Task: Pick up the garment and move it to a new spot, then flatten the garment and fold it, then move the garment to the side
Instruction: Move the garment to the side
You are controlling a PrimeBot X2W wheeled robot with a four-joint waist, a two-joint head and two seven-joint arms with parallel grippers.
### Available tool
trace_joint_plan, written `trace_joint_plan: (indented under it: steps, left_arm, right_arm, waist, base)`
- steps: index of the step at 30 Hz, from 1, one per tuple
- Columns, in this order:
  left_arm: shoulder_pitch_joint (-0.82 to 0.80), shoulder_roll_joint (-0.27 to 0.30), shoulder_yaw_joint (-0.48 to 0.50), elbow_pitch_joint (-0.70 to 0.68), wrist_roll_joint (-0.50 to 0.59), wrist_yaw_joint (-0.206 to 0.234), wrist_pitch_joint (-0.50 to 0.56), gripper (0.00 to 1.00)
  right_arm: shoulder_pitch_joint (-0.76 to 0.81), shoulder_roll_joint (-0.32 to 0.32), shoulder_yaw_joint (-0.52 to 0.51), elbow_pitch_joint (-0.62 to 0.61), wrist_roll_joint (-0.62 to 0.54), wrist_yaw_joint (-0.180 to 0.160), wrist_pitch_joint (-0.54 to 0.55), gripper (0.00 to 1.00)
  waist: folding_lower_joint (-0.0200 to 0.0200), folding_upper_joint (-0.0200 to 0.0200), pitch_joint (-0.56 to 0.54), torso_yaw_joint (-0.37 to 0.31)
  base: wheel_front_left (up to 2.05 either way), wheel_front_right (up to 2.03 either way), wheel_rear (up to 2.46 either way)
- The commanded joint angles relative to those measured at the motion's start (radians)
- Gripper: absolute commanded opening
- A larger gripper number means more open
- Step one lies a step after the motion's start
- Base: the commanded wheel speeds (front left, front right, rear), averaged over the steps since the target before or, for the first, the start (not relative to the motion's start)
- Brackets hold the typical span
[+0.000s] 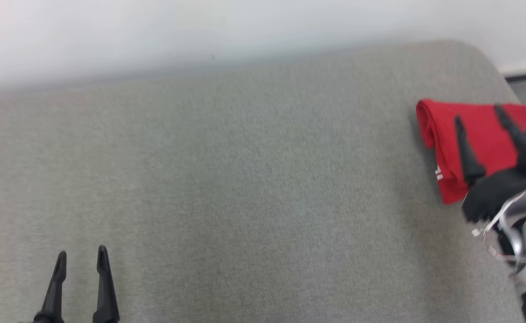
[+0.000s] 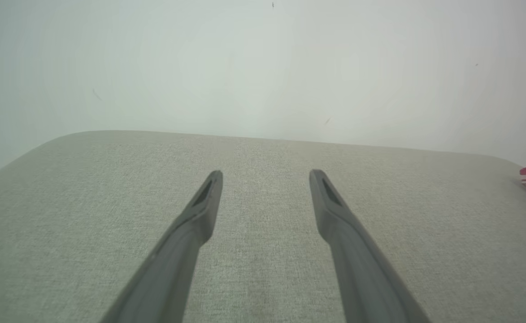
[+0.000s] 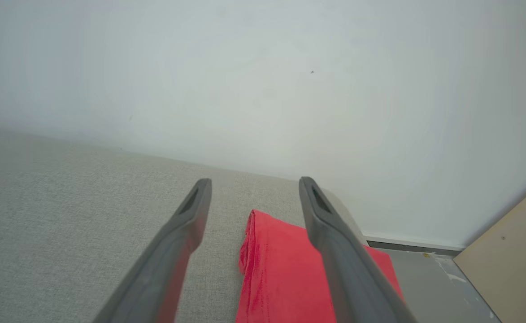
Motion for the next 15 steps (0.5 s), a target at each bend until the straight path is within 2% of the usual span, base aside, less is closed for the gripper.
trace_joint_plan:
  steps: [1, 7, 15]
  left_arm:
    - [0.018, -0.003, 0.006, -0.004, -0.01, 0.003, -0.003, 1.0]
    - [0.065, -0.005, 0.009, 0.016, -0.023, 0.028, -0.003, 1.0]
    - [0.104, -0.005, 0.036, 0.063, -0.015, 0.061, -0.003, 1.0]
  right_arm:
    - [0.03, 0.007, 0.004, -0.009, 0.016, -0.003, -0.005, 1.0]
    - [0.157, 0.043, 0.034, -0.037, 0.045, -0.003, -0.045, 1.0]
    - [0.323, 0.133, 0.035, -0.096, 0.056, -0.003, -0.107, 1.0]
  waist:
    - [0.0002, 0.0001, -0.078, 0.039]
    - [0.0002, 0.0001, -0.142, 0.071]
    - [0.0002, 0.0001, -0.186, 0.091]
  base:
    - [0.0, 0.0, 0.0]
    - [0.0, 0.0, 0.0]
    - [0.0, 0.0, 0.0]
